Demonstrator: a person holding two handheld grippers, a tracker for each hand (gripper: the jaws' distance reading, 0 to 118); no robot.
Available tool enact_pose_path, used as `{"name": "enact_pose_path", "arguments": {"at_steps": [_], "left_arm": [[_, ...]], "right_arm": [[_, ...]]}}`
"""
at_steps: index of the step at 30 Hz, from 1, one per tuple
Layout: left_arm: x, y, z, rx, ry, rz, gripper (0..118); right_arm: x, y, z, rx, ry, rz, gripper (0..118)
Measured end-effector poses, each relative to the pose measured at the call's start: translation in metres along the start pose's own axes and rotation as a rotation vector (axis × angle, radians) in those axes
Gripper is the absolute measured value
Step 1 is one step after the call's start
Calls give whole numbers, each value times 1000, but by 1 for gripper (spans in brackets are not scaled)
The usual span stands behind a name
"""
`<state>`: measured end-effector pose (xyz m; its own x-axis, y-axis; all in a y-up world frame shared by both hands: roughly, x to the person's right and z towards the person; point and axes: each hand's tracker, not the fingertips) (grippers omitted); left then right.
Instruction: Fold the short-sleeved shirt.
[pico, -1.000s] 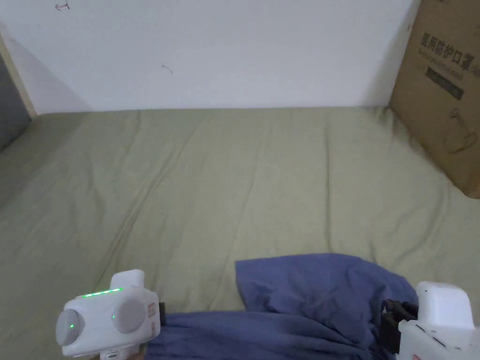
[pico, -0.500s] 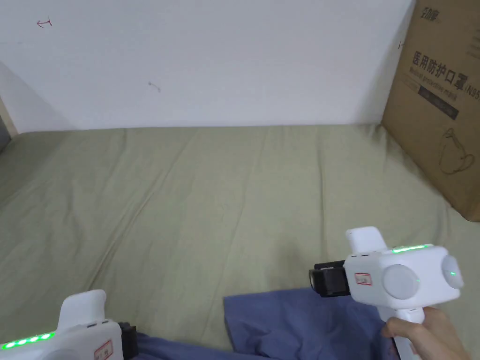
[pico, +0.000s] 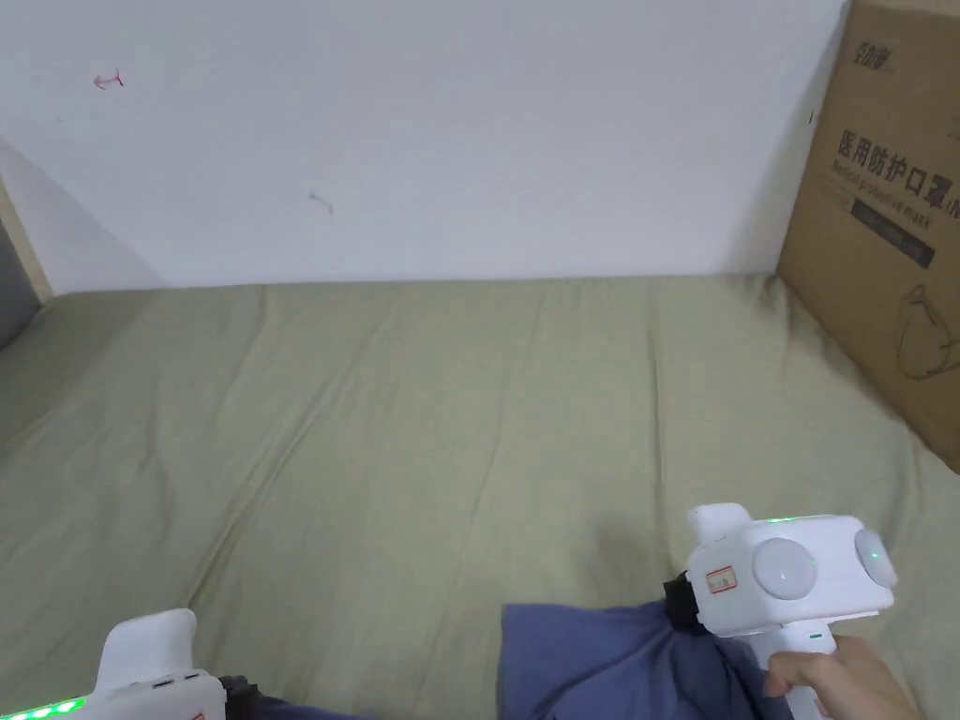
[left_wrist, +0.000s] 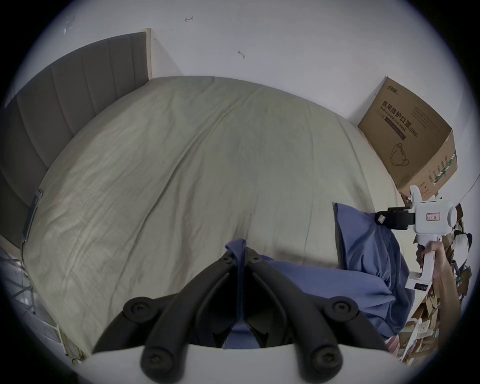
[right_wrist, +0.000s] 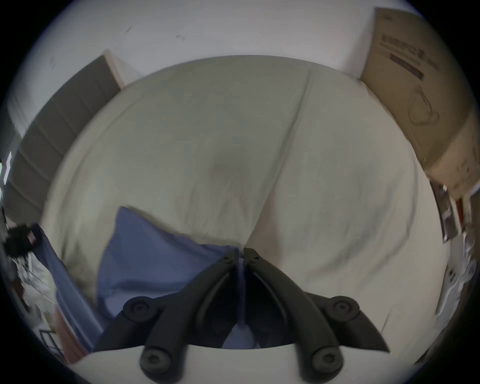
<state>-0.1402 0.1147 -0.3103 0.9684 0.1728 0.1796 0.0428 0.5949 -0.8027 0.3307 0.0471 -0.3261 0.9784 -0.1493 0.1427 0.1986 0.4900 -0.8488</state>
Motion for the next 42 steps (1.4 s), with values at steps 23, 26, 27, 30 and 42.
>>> {"name": "enact_pose_path", "arguments": {"at_steps": [23, 26, 27, 30, 42], "left_arm": [[14, 187, 211, 508, 131, -90, 3], [20, 227, 218, 539, 147, -109, 3], [21, 240, 216, 549, 154, -108, 3], [22, 283, 218, 567, 163, -102, 3], [36, 424, 222, 725, 245, -137, 3]], "right_arm": [[15, 106, 379, 657, -100, -187, 3], [7, 140, 398, 694, -86, -208, 3], [3, 149, 403, 714, -81, -210, 3], [-2, 184, 410, 742, -97, -190, 3], [-13, 317, 429, 871, -62, -240, 3]]}}
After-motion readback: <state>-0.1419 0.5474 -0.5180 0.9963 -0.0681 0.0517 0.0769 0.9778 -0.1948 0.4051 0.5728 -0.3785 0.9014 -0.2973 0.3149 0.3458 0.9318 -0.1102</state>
